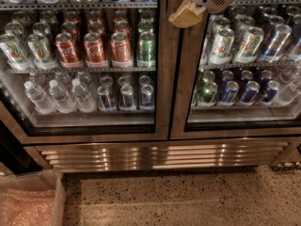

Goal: Open left fridge door

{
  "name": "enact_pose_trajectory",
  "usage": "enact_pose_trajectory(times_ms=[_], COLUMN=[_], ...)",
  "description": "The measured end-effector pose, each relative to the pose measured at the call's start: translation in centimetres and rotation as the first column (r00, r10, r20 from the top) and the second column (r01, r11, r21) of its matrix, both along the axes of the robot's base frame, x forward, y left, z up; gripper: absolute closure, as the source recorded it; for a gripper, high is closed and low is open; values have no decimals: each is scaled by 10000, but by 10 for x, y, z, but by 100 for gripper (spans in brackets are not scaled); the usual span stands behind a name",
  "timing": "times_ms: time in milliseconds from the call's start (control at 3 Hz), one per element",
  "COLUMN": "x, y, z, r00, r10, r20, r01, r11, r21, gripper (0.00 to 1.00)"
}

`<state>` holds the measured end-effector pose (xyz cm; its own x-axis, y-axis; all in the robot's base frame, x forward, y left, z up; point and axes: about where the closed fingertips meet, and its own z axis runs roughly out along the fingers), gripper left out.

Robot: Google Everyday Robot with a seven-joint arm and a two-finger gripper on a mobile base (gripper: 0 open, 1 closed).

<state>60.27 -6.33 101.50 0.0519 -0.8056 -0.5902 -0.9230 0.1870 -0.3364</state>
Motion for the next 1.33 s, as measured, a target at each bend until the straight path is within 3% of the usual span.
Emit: enact_pose_trajectory(times_ms=[1333], x=[0], y=[-5], z=[8], r00=[10000], r10=[-15], r20=[-21], r01=[15], r11=[10000], r21=[64], gripper=[100])
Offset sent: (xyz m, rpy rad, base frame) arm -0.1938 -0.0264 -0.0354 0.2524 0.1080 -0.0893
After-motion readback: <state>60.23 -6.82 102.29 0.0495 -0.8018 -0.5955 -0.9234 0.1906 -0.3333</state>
